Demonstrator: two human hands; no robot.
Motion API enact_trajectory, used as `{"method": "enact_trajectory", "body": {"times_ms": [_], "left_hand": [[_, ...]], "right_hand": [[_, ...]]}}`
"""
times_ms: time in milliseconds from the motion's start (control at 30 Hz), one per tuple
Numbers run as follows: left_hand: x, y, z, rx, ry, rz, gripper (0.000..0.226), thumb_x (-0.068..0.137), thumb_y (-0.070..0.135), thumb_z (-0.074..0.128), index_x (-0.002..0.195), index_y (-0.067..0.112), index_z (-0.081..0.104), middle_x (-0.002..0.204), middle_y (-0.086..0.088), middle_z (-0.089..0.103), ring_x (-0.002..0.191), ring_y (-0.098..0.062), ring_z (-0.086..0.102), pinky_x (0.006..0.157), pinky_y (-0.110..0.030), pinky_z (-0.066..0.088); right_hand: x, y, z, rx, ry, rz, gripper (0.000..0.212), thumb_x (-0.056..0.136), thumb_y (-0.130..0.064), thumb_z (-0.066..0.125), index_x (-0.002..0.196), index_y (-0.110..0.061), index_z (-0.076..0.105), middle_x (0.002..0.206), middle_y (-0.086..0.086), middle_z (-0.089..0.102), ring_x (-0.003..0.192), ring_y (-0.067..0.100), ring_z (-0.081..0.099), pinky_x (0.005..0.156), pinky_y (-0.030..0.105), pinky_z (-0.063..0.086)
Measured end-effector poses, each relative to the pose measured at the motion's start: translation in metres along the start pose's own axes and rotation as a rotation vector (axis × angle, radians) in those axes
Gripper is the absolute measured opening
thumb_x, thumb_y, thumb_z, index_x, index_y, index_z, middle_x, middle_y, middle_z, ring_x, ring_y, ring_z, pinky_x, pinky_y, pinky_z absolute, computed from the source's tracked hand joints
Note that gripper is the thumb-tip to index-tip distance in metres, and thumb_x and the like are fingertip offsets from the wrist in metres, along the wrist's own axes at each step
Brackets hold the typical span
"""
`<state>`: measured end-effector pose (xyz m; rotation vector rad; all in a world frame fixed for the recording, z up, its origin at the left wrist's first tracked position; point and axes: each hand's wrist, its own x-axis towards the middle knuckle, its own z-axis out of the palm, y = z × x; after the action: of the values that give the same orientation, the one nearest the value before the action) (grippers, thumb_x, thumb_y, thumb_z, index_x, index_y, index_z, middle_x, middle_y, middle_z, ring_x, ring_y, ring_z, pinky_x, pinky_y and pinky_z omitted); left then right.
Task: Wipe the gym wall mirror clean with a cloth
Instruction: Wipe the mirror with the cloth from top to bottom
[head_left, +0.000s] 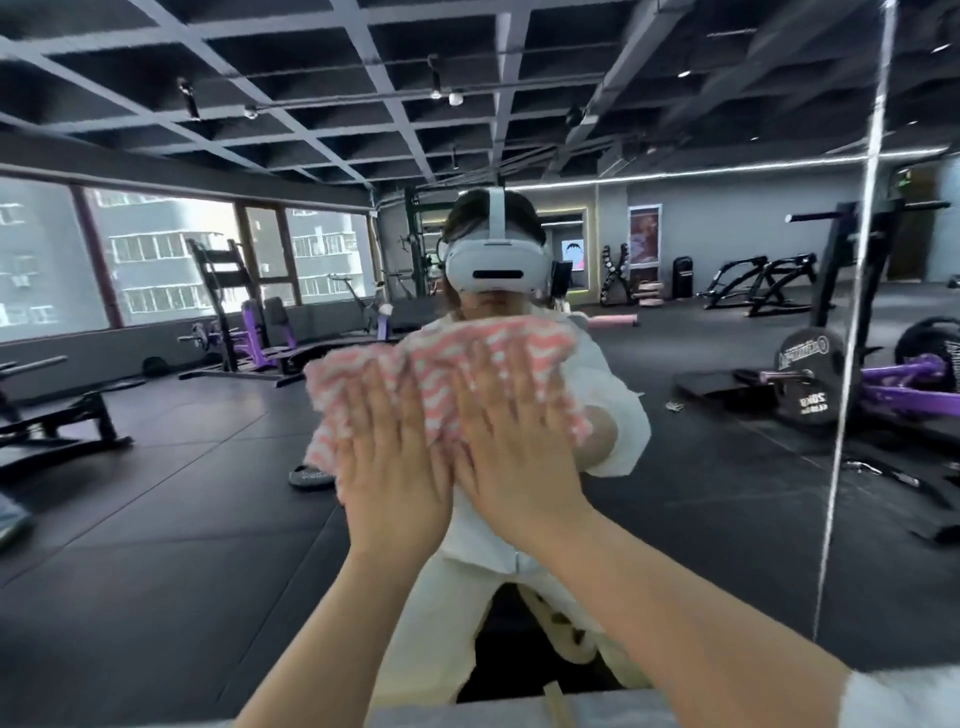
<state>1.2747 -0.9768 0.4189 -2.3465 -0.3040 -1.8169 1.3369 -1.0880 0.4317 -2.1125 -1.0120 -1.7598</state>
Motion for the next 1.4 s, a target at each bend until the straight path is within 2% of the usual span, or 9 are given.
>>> {"method": "enact_trajectory", "body": {"times_ms": [133,267,567,700,933,1033,1133,1267,1400], "left_hand": [[-0.060,-0.001,0.011,-0.033,-0.010,-0.107,0.058,0.104,0.036,0.008,0.150,0.008,-0.013,0.150,-0.031,0.011,0.146,-0.030,-0.010,0.116,-0.044,-0.001],[-0.054,0.026,0.018,-0.065,-0.016,-0.182,0.059,0.102,0.041,0.007,0.150,0.012,-0.012,0.150,-0.031,0.007,0.138,-0.045,0.006,0.114,-0.047,-0.002],[0.060,0.011,0.001,0.020,0.083,0.089,0.062,0.096,0.040,0.030,0.148,0.009,0.019,0.151,-0.029,0.023,0.139,-0.041,0.011,0.116,-0.041,-0.006],[0.038,0.002,0.002,0.014,0.036,0.177,0.057,0.101,0.036,0.016,0.146,0.002,0.024,0.150,-0.024,0.028,0.139,-0.035,0.015,0.118,-0.035,-0.006],[-0.062,-0.032,0.008,0.024,-0.168,0.377,0.054,0.104,0.033,0.015,0.145,0.000,0.019,0.147,-0.020,0.020,0.139,-0.039,0.013,0.118,-0.043,0.000],[-0.117,-0.049,0.008,0.059,-0.279,0.471,0.050,0.103,0.032,0.014,0.139,0.001,0.029,0.142,-0.019,0.028,0.143,-0.032,0.007,0.117,-0.043,0.003],[-0.172,-0.072,0.003,0.072,-0.475,0.645,0.048,0.094,0.033,0.031,0.132,0.006,0.039,0.136,-0.015,0.046,0.133,-0.032,0.030,0.110,-0.043,0.021],[-0.229,-0.094,-0.010,0.061,-0.825,0.817,0.057,0.085,0.040,0.036,0.133,0.016,0.053,0.134,-0.002,0.058,0.126,-0.018,0.045,0.102,-0.038,0.027],[-0.242,-0.093,-0.013,0.043,-0.950,0.803,0.055,0.087,0.041,0.036,0.131,0.018,0.060,0.140,0.000,0.051,0.134,-0.016,0.037,0.108,-0.038,0.020]], "right_hand": [[-0.028,-0.005,0.012,-0.003,-0.018,-0.308,0.059,0.093,-0.035,0.036,0.148,-0.014,0.027,0.155,0.005,0.022,0.147,0.026,-0.011,0.119,0.048,-0.004],[-0.032,0.035,-0.001,-0.023,-0.011,-0.398,0.061,0.092,-0.040,0.036,0.147,-0.017,0.026,0.154,0.004,0.021,0.147,0.025,-0.012,0.118,0.048,-0.006],[0.054,0.065,-0.021,-0.045,0.055,-0.215,0.066,0.094,-0.047,0.037,0.150,-0.015,0.025,0.156,0.012,0.027,0.142,0.038,0.015,0.115,0.055,0.001],[0.026,0.039,-0.009,-0.034,0.090,-0.131,0.060,0.097,-0.039,0.038,0.150,-0.012,0.026,0.156,0.014,0.025,0.142,0.038,0.016,0.117,0.051,-0.001],[-0.070,-0.001,0.016,0.036,0.002,-0.203,0.065,0.100,-0.036,0.034,0.152,-0.009,0.007,0.159,0.012,0.005,0.147,0.028,-0.012,0.117,0.052,-0.001],[-0.123,-0.015,0.020,0.026,-0.100,-0.314,0.071,0.098,-0.035,0.034,0.153,-0.005,0.001,0.160,0.012,-0.012,0.148,0.031,-0.008,0.118,0.053,-0.004],[-0.179,-0.026,0.022,0.042,-0.255,-0.432,0.069,0.092,-0.038,0.033,0.151,-0.006,0.016,0.160,0.013,-0.013,0.148,0.031,-0.009,0.117,0.050,-0.006],[-0.240,-0.034,0.022,0.152,-0.561,-0.558,0.067,0.092,-0.049,0.030,0.146,-0.011,0.037,0.160,0.008,0.015,0.149,0.026,0.003,0.119,0.043,-0.008],[-0.253,-0.038,0.018,0.212,-0.732,-0.558,0.065,0.092,-0.052,0.028,0.138,-0.012,0.051,0.148,0.002,0.041,0.141,0.020,0.026,0.119,0.039,0.000]]}}
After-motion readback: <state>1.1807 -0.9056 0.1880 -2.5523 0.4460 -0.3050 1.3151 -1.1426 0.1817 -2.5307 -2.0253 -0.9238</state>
